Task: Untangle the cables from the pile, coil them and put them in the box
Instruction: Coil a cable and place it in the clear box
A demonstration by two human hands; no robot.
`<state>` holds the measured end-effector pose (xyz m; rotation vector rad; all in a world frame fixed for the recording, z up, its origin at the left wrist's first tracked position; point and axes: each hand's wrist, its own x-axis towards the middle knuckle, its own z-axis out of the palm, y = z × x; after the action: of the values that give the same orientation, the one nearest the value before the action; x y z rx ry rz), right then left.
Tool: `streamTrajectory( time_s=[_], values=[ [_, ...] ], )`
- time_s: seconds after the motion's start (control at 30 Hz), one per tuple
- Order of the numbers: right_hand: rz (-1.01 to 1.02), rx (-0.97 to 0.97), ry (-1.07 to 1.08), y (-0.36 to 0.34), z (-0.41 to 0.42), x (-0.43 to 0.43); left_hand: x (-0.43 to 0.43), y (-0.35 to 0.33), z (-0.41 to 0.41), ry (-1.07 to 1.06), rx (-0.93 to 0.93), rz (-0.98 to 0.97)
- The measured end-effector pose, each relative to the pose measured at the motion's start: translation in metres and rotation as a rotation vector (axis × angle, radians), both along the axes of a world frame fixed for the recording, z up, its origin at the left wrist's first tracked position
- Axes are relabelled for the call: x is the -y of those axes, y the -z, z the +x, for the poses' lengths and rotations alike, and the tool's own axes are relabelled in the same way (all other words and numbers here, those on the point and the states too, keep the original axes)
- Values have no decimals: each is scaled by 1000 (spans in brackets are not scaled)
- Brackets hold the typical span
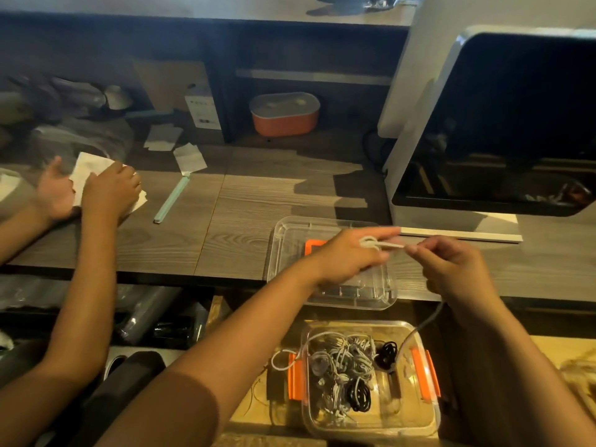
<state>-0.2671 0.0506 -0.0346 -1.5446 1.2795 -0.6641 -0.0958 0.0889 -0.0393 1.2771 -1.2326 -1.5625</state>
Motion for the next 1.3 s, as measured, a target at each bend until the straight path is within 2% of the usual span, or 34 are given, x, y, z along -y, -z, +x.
streamTrajectory(
  time_s=[0.07,0.13,0.2,0.23,0.3,0.33,0.37,0.4,0.43,0.47,0.5,0.6,0.7,0.77,0.87,0.97,1.03,1.07,1.13,1.2,1.23,1.3],
  values=[
    [79,69,27,13,9,-7,-1,2,-9,-131,-340,21],
    [68,6,15,28,20,-20,1,4,-18,-255,-578,34],
    [41,-35,-71,41,31,-38,5,4,-26,-384,-694,35],
    [74,-20,-113,44,36,-45,8,6,-29,-469,-681,41],
    [135,-26,-187,42,42,-53,14,12,-32,-677,-472,16],
    [127,-65,-240,38,42,-52,16,17,-30,-780,-231,-33],
    [91,-130,-309,33,41,-50,17,22,-24,-845,112,-102],
    [48,-195,-375,28,39,-46,18,28,-16,-839,490,-169],
    [6,-261,-411,21,36,-43,17,33,-6,-769,790,-214],
    [-33,-320,-423,15,33,-38,16,37,5,-685,968,-229],
    [-73,-374,-425,8,30,-33,15,39,13,-616,1063,-217],
    [-181,-496,-434,-5,24,-19,14,42,22,-423,1157,-177],
    [-215,-442,-309,-10,18,-9,8,40,21,-178,1003,-185],
    [-211,-401,-229,-16,15,-4,-1,36,19,-28,965,-229],
    [-174,-434,-249,-25,10,3,-9,32,16,95,1119,-269],
    [-39,-419,-327,-32,3,7,-12,26,17,156,1267,-275],
    [-47,-428,-305,-32,-2,9,-12,24,17,163,1188,-206],
    [-92,-442,-267,-30,-2,10,-11,23,16,143,1037,-154],
    [-142,-392,-147,-22,-1,9,-11,20,11,42,549,-57],
    [-81,-275,-56,-10,4,4,-13,14,3,-75,193,-38],
    [-32,-213,-25,-4,8,0,-13,10,0,-102,90,-54],
    [59,-98,21,5,17,-11,-11,2,-7,-119,-5,-95]
  ],
)
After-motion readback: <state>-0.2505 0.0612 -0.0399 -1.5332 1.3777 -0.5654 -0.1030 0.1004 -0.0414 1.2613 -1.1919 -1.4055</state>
